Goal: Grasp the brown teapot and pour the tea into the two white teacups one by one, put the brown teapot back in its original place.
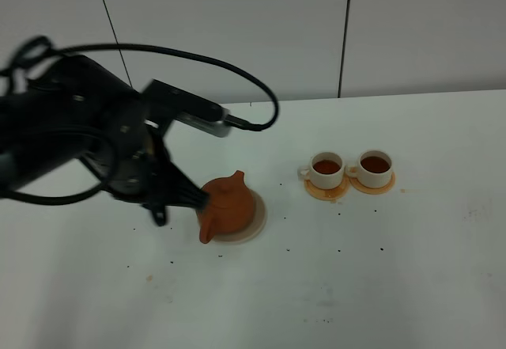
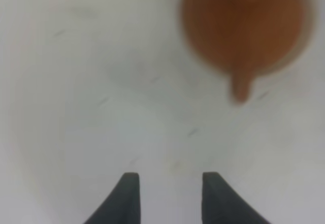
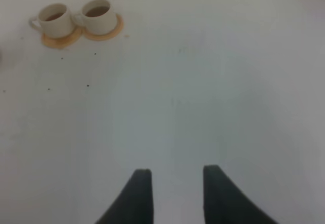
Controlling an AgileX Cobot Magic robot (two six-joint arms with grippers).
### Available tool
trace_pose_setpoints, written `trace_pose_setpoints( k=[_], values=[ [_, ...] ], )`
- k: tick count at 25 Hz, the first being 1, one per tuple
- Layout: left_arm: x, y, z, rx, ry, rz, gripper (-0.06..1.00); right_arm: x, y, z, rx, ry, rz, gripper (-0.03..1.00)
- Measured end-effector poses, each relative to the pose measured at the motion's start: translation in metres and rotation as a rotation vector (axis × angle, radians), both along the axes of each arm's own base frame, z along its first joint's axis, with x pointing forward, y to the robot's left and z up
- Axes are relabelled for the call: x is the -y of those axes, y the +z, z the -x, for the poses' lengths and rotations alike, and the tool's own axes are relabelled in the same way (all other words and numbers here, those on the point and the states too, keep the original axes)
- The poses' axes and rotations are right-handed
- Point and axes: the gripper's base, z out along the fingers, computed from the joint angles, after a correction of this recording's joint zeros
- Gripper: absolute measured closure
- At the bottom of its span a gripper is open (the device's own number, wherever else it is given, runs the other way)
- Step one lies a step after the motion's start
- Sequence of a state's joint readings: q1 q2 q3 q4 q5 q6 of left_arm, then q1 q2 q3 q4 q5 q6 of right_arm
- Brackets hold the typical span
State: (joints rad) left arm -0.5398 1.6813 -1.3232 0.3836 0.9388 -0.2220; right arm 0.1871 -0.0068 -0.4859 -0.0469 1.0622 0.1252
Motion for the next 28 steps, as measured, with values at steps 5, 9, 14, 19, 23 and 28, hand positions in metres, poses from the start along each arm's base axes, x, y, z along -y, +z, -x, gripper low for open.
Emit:
trace_pose_setpoints(
  k=[5,9,14,19,23,28],
  values=[
    [-0.038,0.06,0.036,0.108,0.013,-0.135,0.7,0.0,0.0,0.0,0.0,0.0,0.0,0.73],
    [-0.074,0.094,0.082,0.229,-0.009,-0.192,0.79,0.0,0.0,0.0,0.0,0.0,0.0,0.73],
    [-0.114,0.096,0.141,0.301,-0.046,-0.243,0.83,0.0,0.0,0.0,0.0,0.0,0.0,0.73],
    [-0.151,0.081,0.197,0.344,-0.046,-0.276,0.84,0.0,0.0,0.0,0.0,0.0,0.0,0.73],
    [-0.169,0.072,0.232,0.405,-0.078,-0.225,0.84,0.0,0.0,0.0,0.0,0.0,0.0,0.73],
    [-0.182,0.063,0.271,0.494,-0.092,-0.047,0.84,0.0,0.0,0.0,0.0,0.0,0.0,0.73]
  ],
)
